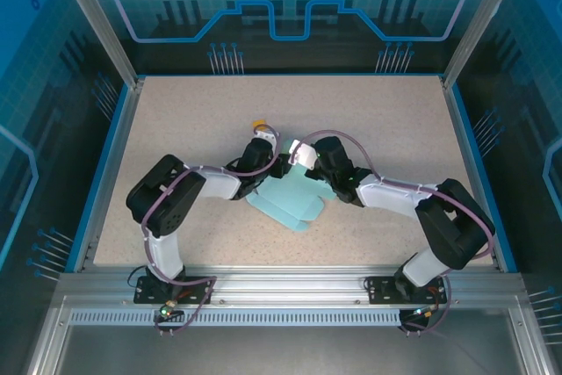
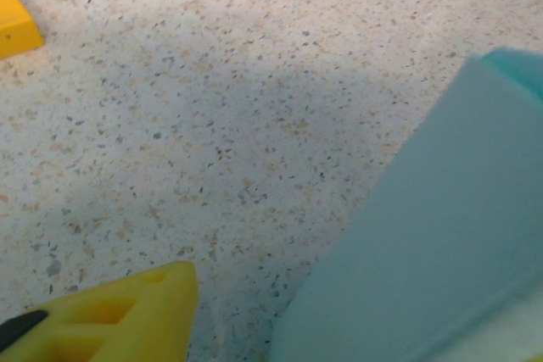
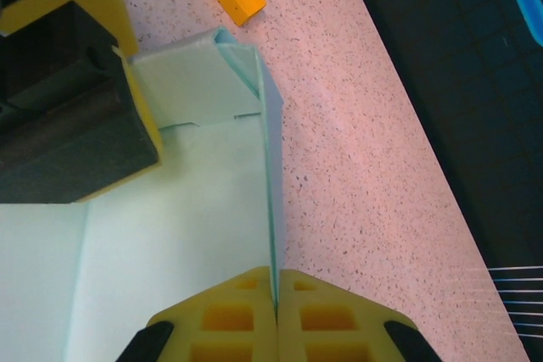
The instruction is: Fold the paper box
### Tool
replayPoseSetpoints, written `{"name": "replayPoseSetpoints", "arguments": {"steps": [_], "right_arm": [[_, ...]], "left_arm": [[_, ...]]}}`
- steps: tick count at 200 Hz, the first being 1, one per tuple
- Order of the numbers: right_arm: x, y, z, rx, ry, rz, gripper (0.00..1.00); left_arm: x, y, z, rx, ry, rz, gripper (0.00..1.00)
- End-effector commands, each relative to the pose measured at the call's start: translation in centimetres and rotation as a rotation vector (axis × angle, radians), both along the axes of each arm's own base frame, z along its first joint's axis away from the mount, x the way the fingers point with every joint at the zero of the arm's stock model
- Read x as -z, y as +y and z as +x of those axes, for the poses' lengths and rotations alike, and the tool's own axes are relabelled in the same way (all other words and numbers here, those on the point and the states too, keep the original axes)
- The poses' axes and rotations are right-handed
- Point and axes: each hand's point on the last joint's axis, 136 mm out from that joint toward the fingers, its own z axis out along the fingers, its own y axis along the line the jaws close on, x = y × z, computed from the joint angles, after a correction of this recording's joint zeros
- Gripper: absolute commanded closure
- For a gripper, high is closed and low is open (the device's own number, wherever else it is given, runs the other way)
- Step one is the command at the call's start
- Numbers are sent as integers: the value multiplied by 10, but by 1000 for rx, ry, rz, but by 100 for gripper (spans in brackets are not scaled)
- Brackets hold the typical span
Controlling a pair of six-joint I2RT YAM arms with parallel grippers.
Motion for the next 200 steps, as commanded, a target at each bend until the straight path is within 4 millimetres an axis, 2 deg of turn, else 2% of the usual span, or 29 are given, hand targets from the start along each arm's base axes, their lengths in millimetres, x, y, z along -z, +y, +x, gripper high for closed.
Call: {"name": "replayPoseSetpoints", "arguments": {"steps": [1, 34, 72, 87, 130, 168, 200], "right_arm": [[-11, 10, 7, -13, -8, 49, 100], [-7, 9, 5, -13, 2, 48, 100], [-5, 9, 2, -24, 7, 36, 100], [-2, 7, 2, -26, 13, 21, 100], [-2, 3, 4, -15, -5, -15, 100], [-11, -3, 10, 2, -52, -53, 100], [-16, -7, 18, 15, -100, -107, 100]], "left_arm": [[-30, -6, 5, 61, -92, -9, 41], [-32, -4, 8, 68, -101, 27, 39], [-30, 2, 13, 37, -108, 56, 48], [-33, 3, 15, 35, -116, 50, 49], [-41, 0, 16, 60, -137, 32, 42], [-52, -1, 5, 100, -142, -13, 34], [-65, 9, -6, 107, -146, -78, 30]]}}
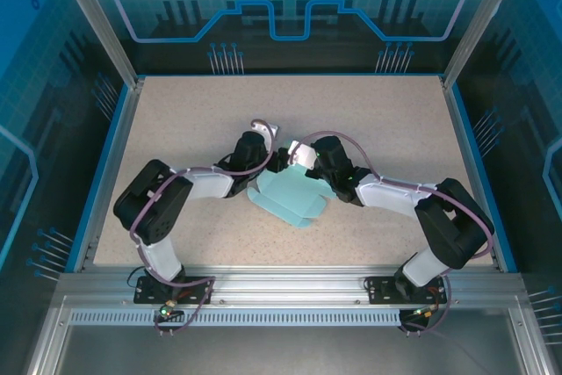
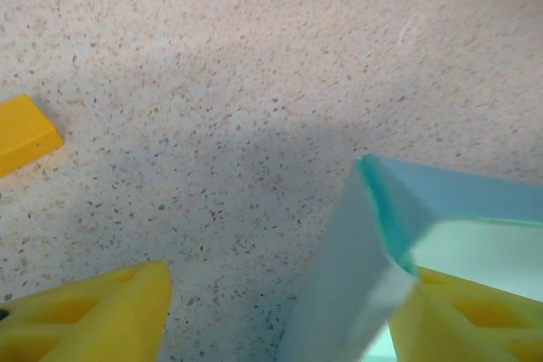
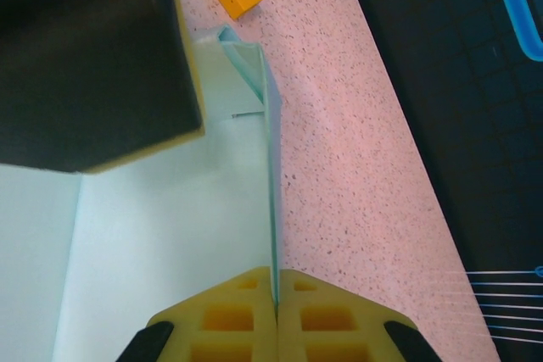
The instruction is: Fold the paper box
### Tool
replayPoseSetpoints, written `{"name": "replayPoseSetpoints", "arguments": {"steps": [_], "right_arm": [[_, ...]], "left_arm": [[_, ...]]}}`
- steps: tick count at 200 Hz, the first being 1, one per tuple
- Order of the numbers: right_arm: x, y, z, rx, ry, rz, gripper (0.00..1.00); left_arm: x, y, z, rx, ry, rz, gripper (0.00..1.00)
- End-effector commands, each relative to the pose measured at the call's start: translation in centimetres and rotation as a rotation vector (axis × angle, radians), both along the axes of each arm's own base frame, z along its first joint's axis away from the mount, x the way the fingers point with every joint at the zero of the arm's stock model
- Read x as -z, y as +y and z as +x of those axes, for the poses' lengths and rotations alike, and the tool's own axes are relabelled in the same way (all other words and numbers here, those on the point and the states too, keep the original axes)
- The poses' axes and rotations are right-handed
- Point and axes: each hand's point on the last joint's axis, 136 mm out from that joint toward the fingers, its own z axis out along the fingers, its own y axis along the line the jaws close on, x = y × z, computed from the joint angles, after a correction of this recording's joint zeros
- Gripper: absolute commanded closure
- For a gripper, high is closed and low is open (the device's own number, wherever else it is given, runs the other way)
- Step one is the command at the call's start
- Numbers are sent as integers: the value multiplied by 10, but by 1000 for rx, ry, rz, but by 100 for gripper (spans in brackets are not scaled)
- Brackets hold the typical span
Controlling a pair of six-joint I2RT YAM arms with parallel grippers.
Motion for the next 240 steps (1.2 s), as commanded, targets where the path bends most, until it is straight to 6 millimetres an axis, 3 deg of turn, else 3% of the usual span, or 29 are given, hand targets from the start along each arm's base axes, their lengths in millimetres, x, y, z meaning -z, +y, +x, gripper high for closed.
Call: {"name": "replayPoseSetpoints", "arguments": {"steps": [1, 56, 133, 240], "right_arm": [[-15, -3, 15, 23, -70, -40, 100], [-21, -4, 19, 19, -156, -91, 100], [-9, 7, 21, -34, -205, -174, 100], [1, 13, 20, -56, -192, -180, 100]], "left_arm": [[-24, 4, -8, 32, -33, -84, 30], [-47, 32, -6, -1, 55, -314, 30], [-64, 16, 13, 10, 222, -452, 28], [-23, -16, 23, 84, 422, -466, 33]]}}
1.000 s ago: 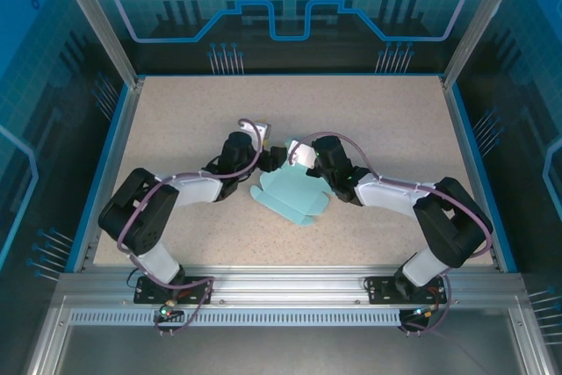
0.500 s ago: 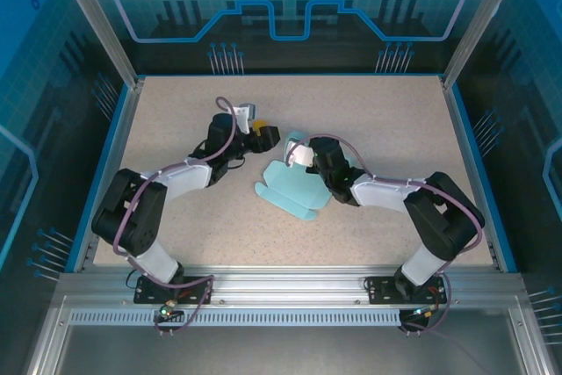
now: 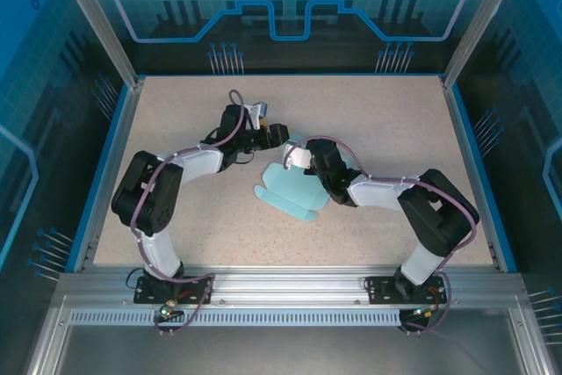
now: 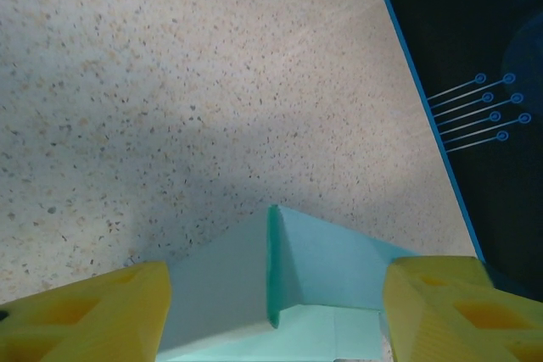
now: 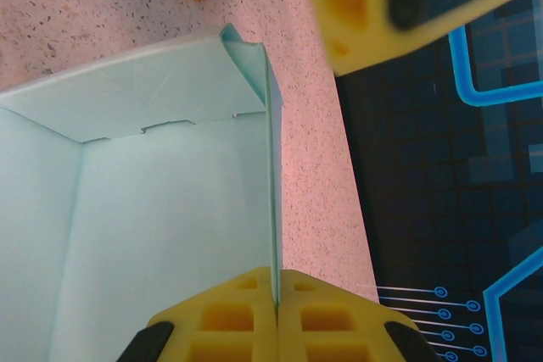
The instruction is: Fold the paper box
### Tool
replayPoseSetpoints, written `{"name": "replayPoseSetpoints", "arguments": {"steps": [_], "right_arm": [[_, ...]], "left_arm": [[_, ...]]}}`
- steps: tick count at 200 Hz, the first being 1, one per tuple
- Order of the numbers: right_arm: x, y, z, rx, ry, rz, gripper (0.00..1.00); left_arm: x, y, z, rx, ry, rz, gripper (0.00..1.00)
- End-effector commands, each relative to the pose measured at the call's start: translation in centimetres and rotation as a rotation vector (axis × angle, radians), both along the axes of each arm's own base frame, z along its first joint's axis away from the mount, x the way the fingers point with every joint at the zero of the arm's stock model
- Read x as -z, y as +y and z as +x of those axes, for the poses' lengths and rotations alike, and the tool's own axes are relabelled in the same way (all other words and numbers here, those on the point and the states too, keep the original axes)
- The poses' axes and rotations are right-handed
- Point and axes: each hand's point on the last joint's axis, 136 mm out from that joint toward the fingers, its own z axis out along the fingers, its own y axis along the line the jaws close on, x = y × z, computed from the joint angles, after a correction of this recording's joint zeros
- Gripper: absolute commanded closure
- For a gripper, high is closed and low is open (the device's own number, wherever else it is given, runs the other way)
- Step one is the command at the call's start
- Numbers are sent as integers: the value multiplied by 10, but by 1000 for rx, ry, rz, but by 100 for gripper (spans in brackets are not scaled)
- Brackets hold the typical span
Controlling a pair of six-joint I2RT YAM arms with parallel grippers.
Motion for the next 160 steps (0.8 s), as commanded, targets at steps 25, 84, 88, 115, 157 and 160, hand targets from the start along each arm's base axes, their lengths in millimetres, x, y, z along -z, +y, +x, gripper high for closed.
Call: {"name": "replayPoseSetpoints", "arguments": {"steps": [25, 84, 88, 115, 157, 160], "right_arm": [[0, 10, -3, -24, -20, 2, 100], [2, 9, -3, -20, -23, -8, 100], [2, 9, -3, -21, -24, -8, 100], [2, 10, -4, -22, -26, -10, 100], [3, 12, -6, -29, -26, -14, 100], [3, 12, -6, -28, -28, -14, 100]], "left_arm": [[10, -15, 1, 49, 63, -46, 35], [28, -17, 0, 42, 107, -63, 47], [30, -17, 0, 41, 112, -63, 49], [37, -15, -4, 36, 133, -60, 55], [60, -10, -15, 19, 183, -53, 64], [62, -9, -16, 18, 188, -53, 64]]}}
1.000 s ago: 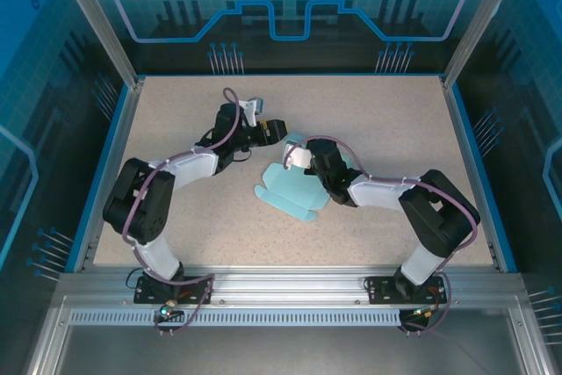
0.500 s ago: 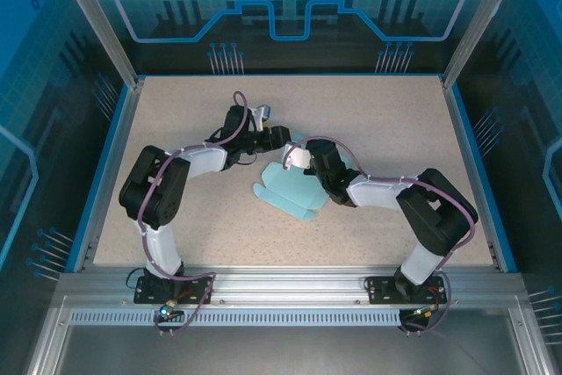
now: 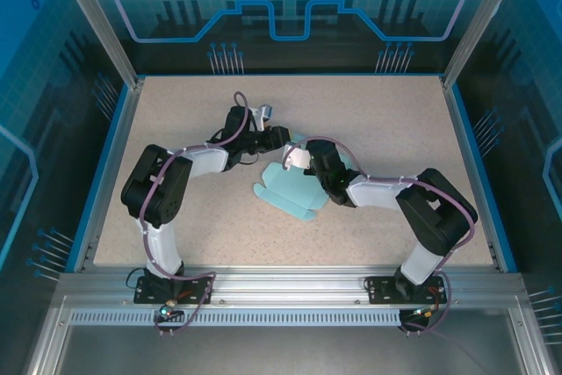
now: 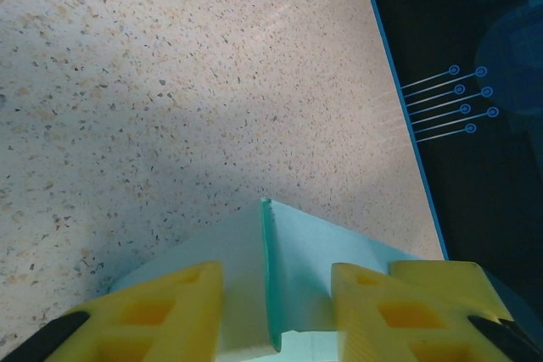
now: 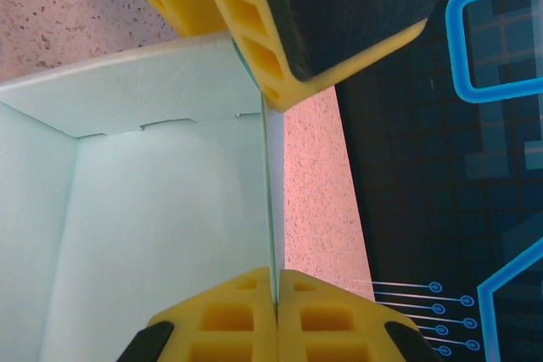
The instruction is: Fold the paper box
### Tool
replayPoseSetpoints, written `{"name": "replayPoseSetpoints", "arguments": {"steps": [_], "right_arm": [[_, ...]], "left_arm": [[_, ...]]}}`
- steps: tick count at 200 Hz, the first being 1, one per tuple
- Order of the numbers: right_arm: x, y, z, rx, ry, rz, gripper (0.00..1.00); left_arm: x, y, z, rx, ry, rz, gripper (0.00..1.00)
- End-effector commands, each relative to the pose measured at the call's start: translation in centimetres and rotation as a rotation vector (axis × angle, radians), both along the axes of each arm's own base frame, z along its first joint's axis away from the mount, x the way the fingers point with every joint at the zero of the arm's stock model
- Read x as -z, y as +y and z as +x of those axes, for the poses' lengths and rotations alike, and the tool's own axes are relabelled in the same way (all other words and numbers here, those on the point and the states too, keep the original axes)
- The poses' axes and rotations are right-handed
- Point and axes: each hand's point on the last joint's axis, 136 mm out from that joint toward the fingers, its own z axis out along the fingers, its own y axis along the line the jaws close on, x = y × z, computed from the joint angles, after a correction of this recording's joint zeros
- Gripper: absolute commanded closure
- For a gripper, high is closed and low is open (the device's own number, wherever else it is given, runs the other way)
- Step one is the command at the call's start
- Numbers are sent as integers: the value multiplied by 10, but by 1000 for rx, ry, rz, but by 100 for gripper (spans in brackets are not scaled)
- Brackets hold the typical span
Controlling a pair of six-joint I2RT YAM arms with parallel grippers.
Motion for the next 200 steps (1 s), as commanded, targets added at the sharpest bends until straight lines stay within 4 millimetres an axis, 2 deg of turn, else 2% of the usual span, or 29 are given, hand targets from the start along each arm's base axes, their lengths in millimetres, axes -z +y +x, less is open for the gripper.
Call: {"name": "replayPoseSetpoints", "arguments": {"steps": [1, 67, 97, 112, 141, 164, 200], "right_arm": [[1, 13, -6, -39, -18, 4, 100], [2, 15, -9, -41, -17, -3, 100], [4, 15, -11, -40, -16, -7, 100], [3, 14, -9, -37, -19, -8, 100], [-2, 13, -7, -29, -21, -5, 100], [-3, 9, -7, -22, -9, 8, 100], [0, 6, -12, -32, 40, 46, 100]], "left_arm": [[49, 6, -17, -13, 128, 39, 64], [70, 16, -29, -41, 178, 67, 75], [70, 18, -28, -51, 173, 70, 76], [58, 18, -24, -56, 143, 50, 73], [21, 20, -11, -68, 57, 22, 64], [-9, 30, -4, -83, -15, 8, 51], [-33, 52, -12, -95, -154, 55, 38]]}}
